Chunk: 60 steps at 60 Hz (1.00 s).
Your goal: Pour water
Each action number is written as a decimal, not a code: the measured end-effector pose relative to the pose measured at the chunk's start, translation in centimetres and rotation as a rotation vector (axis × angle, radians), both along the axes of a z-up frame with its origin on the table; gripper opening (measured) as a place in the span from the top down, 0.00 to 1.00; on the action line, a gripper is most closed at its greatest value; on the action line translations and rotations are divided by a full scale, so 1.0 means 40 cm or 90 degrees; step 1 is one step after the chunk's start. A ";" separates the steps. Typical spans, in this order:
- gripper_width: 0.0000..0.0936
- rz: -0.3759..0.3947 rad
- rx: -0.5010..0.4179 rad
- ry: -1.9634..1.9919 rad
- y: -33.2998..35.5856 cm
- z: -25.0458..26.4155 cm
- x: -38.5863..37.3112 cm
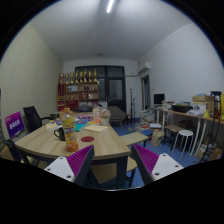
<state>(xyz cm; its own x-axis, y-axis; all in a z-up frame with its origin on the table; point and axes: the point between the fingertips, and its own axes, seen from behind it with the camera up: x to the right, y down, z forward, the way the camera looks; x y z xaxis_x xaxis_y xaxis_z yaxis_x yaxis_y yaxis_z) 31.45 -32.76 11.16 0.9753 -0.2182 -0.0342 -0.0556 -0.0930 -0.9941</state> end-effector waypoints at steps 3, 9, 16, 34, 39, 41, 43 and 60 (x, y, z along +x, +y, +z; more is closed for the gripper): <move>0.12 0.000 0.007 -0.005 0.003 0.008 0.005; 0.12 0.006 0.031 -0.019 0.021 0.013 0.016; 0.12 0.034 0.038 -0.024 0.052 0.003 -0.006; 0.12 0.133 0.047 -0.031 0.371 -0.033 -0.303; 0.14 0.142 0.033 -0.041 0.459 -0.071 -0.354; 0.12 0.145 0.026 -0.046 0.489 -0.087 -0.348; 0.12 0.139 0.024 -0.050 0.526 -0.096 -0.406; 0.44 0.051 0.033 -0.020 0.714 -0.145 -0.385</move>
<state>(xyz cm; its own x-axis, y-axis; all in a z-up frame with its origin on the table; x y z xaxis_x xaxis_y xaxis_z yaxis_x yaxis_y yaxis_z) 16.04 -4.20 5.36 0.9904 -0.1376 -0.0127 -0.0189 -0.0436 -0.9989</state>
